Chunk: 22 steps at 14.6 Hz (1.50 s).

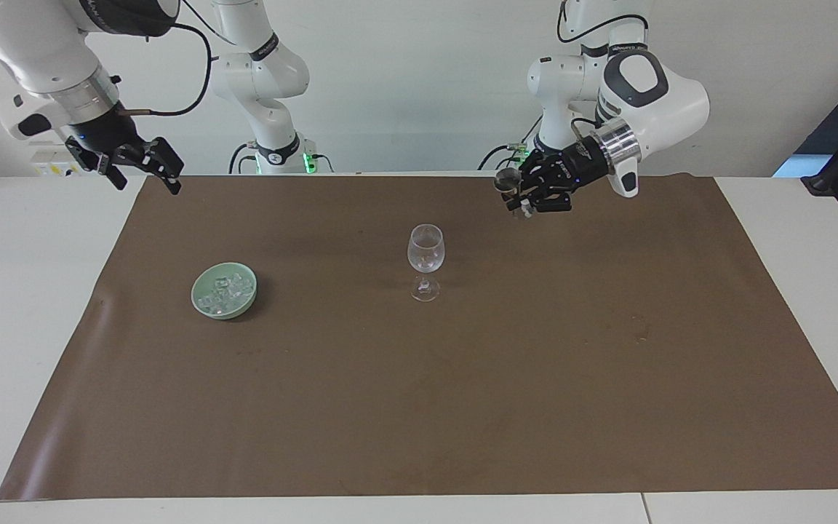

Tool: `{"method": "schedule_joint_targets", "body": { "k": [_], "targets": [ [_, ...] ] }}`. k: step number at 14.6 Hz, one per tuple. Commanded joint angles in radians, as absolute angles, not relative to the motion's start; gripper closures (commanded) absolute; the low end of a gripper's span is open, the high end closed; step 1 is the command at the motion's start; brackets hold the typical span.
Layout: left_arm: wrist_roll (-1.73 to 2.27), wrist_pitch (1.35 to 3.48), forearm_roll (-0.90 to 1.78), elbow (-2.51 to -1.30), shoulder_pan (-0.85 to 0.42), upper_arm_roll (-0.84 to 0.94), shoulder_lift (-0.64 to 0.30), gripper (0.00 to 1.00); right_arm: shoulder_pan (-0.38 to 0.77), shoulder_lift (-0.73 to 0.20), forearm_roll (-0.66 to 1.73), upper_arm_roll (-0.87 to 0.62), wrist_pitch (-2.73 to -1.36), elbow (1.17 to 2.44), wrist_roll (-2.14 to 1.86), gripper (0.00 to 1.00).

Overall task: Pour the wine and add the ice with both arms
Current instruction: 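Carry the silver cup with the left gripper to the clear glass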

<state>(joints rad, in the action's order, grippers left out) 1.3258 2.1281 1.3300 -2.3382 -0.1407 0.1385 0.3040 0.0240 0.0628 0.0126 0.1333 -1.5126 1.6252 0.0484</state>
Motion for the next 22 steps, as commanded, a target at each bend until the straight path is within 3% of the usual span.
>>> {"method": "schedule_joint_targets", "body": {
  "k": [1,6,14,22],
  "targets": [
    [1.359,2.189,1.302,-2.352,-0.144,0.178,0.314,1.00,0.023,0.069,0.012,0.133,-1.509,1.634,0.026,0.00],
    [1.381,2.302,1.204,-2.341,-0.146,0.287,0.278,1.00,0.023,0.069,0.012,0.133,-1.509,1.634,0.026,0.00],
    [1.517,2.474,1.020,-2.220,-0.187,0.356,0.114,1.00,0.023,0.069,0.012,0.133,-1.509,1.634,0.026,0.00],
    [1.620,2.471,0.729,-2.217,-0.252,0.356,0.106,1.00,0.023,0.069,0.012,0.133,-1.509,1.634,0.026,0.00]
  ]
}}
